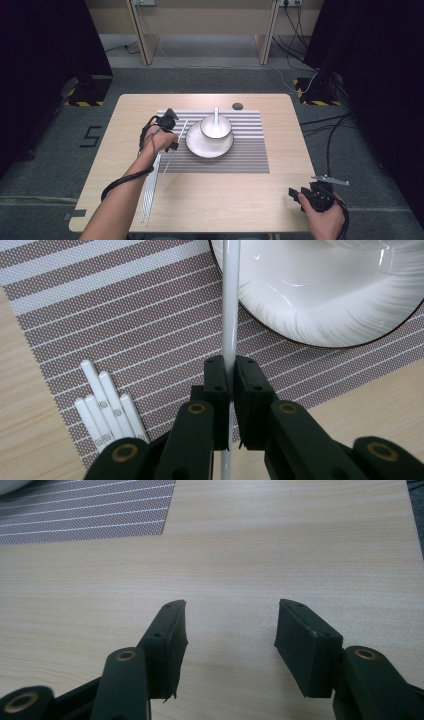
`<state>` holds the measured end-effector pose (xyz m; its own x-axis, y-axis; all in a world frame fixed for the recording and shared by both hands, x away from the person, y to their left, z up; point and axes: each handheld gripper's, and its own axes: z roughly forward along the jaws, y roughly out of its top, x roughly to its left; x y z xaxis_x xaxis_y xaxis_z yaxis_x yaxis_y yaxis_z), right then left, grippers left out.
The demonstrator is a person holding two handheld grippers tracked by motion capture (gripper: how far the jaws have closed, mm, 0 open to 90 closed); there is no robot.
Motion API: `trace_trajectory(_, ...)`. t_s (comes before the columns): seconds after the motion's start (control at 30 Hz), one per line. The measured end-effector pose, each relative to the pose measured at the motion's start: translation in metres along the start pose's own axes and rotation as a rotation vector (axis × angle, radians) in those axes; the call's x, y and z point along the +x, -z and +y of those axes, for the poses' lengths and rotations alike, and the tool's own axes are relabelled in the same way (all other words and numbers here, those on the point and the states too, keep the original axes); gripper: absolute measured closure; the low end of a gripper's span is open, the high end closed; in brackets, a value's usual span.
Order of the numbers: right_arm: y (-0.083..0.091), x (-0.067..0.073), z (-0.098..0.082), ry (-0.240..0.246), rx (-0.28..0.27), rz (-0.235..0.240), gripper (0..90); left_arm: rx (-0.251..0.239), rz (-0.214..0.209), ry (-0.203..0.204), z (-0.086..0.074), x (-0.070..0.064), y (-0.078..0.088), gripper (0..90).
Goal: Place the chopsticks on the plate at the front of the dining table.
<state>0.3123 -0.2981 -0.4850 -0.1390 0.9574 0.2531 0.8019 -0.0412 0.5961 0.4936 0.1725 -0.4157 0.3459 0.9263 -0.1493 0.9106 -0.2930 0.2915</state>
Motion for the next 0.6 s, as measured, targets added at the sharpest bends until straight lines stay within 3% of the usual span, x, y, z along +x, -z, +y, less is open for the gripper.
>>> trace_trajectory(0.6,0.000,-0.002,0.000,-0.004,-0.002,0.002,46.3,-0.019,-0.033,0.013,0.013,-0.008,-0.006,84.3)
